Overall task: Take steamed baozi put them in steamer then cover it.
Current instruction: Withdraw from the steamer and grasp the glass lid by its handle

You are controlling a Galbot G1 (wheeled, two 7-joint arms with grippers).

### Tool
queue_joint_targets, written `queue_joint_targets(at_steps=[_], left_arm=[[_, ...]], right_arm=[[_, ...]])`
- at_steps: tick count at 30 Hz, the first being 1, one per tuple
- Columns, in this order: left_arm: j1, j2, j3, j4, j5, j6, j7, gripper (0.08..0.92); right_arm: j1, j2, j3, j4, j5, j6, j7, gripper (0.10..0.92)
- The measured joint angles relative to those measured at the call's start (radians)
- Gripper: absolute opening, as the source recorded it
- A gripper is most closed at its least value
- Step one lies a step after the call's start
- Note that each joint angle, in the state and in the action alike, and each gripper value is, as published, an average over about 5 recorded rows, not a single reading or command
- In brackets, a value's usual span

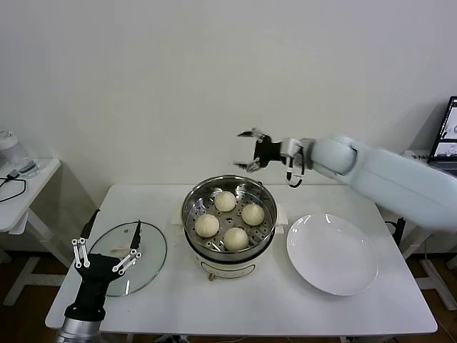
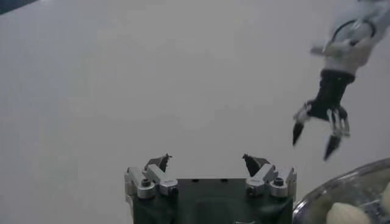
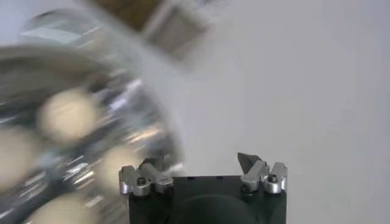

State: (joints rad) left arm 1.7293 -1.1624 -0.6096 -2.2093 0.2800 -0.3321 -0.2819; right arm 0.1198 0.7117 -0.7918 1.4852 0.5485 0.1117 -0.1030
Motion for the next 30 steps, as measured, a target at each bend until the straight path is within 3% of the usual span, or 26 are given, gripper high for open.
queue_joint_targets(at_steps=[7, 15, 30], left_arm=[[-0.035, 0.009, -0.004, 0.045, 0.078, 0.031, -0.052, 0.823], [-0.066, 0.013, -0.018, 0.106, 0.172, 0.054, -0.079, 0.823], [-0.11, 0.012, -0.072, 0.337, 0.553, 0.099, -0.085, 0.823]], right_arm=[[-0.432, -0.021, 0.436, 0.042, -0.037, 0.094, 0.179, 0.823], [-0.851, 0.087, 0.842, 0.05, -0.12, 0.177, 0.27, 0.823], [-1.252, 0.342, 1.153, 0.077, -0.277, 0.25, 0.323, 0.823]])
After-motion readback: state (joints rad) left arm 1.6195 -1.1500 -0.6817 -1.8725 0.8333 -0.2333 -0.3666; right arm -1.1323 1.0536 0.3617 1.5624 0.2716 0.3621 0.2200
